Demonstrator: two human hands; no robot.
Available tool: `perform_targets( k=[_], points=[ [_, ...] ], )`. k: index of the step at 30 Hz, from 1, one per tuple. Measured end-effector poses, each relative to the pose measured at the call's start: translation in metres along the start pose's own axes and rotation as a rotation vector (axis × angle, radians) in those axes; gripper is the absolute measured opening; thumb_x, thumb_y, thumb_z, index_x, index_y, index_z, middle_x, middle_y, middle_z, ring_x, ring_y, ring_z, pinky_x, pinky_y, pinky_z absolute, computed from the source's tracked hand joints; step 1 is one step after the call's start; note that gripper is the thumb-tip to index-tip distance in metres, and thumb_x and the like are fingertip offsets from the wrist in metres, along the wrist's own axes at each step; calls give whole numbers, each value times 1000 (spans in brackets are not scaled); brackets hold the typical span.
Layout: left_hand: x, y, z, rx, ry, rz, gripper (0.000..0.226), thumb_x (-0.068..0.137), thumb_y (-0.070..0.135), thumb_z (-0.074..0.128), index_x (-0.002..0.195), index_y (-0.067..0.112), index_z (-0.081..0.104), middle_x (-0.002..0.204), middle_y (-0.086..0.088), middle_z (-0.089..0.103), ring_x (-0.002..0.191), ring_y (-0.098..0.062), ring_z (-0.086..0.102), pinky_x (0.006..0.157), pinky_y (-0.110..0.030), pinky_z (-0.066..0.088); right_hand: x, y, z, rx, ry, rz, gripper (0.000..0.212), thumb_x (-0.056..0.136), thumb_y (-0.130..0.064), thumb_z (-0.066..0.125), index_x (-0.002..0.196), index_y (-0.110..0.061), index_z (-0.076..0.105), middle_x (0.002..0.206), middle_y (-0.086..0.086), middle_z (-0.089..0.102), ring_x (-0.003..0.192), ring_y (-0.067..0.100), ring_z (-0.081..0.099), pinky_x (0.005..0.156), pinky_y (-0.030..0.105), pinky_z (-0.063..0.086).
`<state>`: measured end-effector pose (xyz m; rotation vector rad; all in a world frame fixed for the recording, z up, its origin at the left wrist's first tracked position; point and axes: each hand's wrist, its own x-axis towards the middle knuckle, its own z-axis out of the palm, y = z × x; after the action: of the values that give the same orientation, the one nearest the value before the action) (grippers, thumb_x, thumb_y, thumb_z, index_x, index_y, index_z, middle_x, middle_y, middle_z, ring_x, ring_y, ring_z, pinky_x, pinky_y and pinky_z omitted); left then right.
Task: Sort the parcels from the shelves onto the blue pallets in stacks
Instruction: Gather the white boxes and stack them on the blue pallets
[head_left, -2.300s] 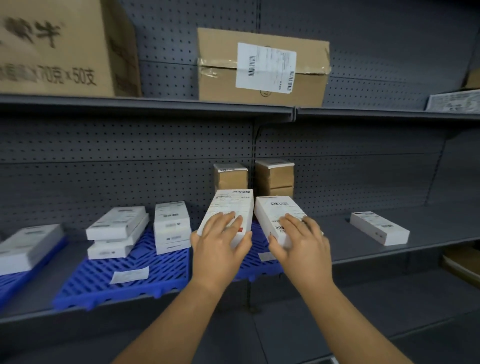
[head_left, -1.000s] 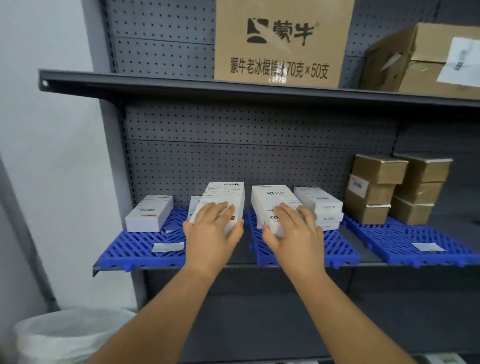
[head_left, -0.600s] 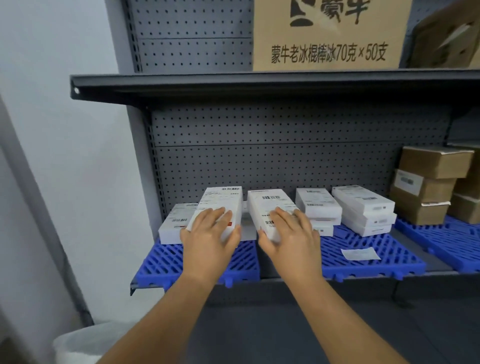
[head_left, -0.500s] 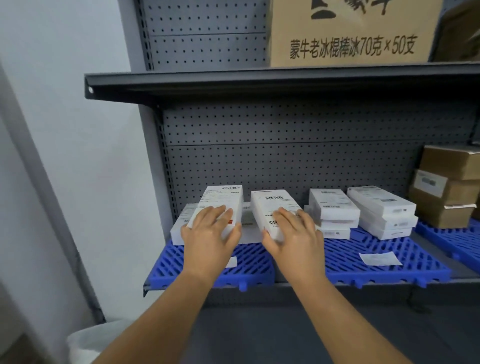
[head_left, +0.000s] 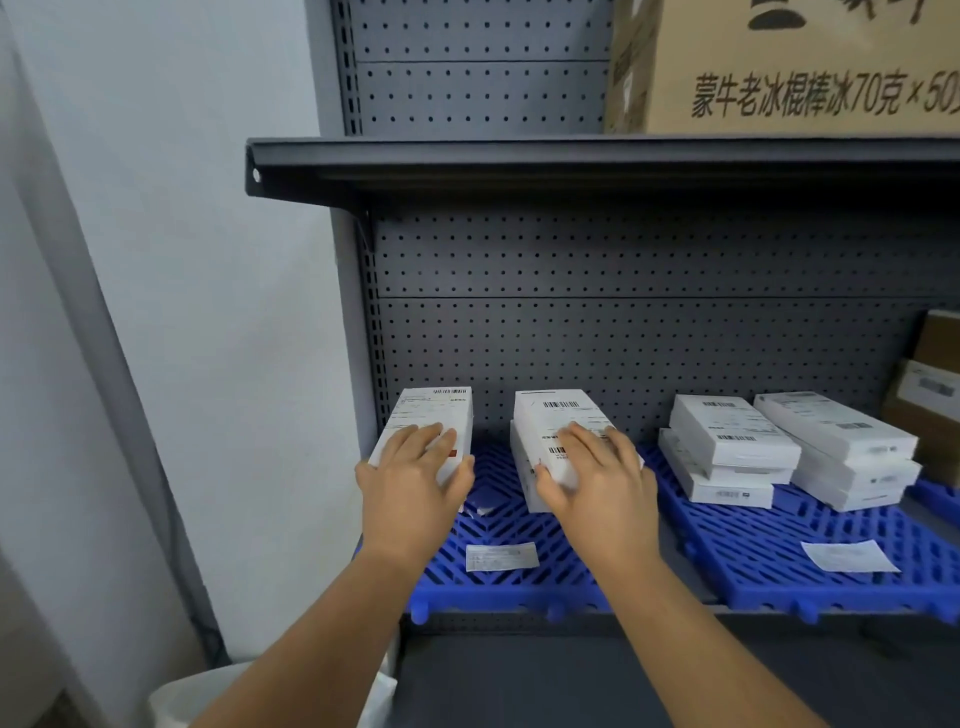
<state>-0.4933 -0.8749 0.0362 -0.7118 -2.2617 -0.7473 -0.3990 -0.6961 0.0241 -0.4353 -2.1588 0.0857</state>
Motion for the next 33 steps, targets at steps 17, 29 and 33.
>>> perform_targets(
  k=[17, 29, 33],
  points=[
    [38, -39, 46, 122, -323, -33, 65, 86, 73, 36, 139, 37, 44, 155, 13, 24, 145, -14, 9, 113, -56, 11, 30, -1, 58, -193, -150, 108, 51, 81, -61, 57, 118, -27, 67, 136, -2, 57, 131, 31, 44, 100, 71, 26],
    [33, -37, 20, -18, -261, 202, 68, 86, 70, 21, 141, 34, 40, 154, 6, 29, 145, -17, 14, 115, -56, 0, 19, -31, 15, -69, -169, 81, 60, 82, -58, 38, 125, -24, 61, 142, -1, 49, 133, 25, 40, 109, 58, 29],
    [15, -32, 16, -56, -307, 269, 68, 86, 70, 22, 143, 35, 34, 154, 5, 27, 145, -17, 12, 115, -52, -4, -3, -39, 0, -92, -216, 95, 60, 81, -59, 41, 127, -25, 59, 140, -2, 51, 130, 23, 43, 107, 56, 33]
  ],
)
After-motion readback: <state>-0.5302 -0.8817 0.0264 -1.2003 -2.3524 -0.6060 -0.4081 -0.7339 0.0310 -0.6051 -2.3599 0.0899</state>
